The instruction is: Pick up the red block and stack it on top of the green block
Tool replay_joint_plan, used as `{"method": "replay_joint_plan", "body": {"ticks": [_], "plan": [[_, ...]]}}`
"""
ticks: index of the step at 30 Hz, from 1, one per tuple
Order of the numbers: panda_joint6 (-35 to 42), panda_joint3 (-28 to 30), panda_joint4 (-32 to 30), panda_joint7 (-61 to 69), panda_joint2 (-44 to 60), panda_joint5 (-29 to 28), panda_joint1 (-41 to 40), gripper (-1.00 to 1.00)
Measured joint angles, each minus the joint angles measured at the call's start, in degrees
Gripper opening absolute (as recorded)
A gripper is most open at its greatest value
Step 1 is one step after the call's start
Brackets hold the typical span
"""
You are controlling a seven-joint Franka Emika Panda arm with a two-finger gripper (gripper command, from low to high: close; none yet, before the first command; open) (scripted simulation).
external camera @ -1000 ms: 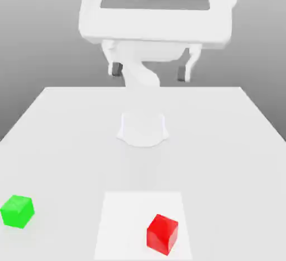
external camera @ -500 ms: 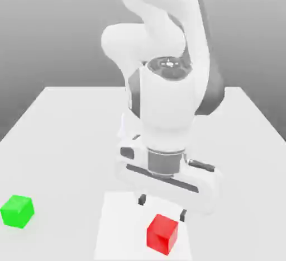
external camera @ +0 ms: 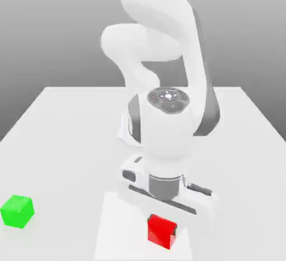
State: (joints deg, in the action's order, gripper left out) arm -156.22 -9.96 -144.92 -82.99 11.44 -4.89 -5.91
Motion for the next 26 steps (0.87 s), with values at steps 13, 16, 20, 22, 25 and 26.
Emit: {"method": "replay_joint_plan", "body": {"ticks": [13,16,20,22,25,26], "plan": [[3.3,18.3,3.5,-0.6,0.2,8.7,-20.5,-1.00],[-0.1,18.3,4.3,0.4,4.4,10.7,-22.4,1.00],[-0.1,18.3,4.3,0.4,4.4,10.7,-22.4,1.00],[-0.3,18.5,4.4,0.5,4.9,10.9,-22.7,1.00],[4.4,19.4,4.2,-1.0,-0.1,8.8,-22.4,1.00],[6.2,19.6,4.1,-1.6,-2.1,8.0,-22.3,1.00]]}}
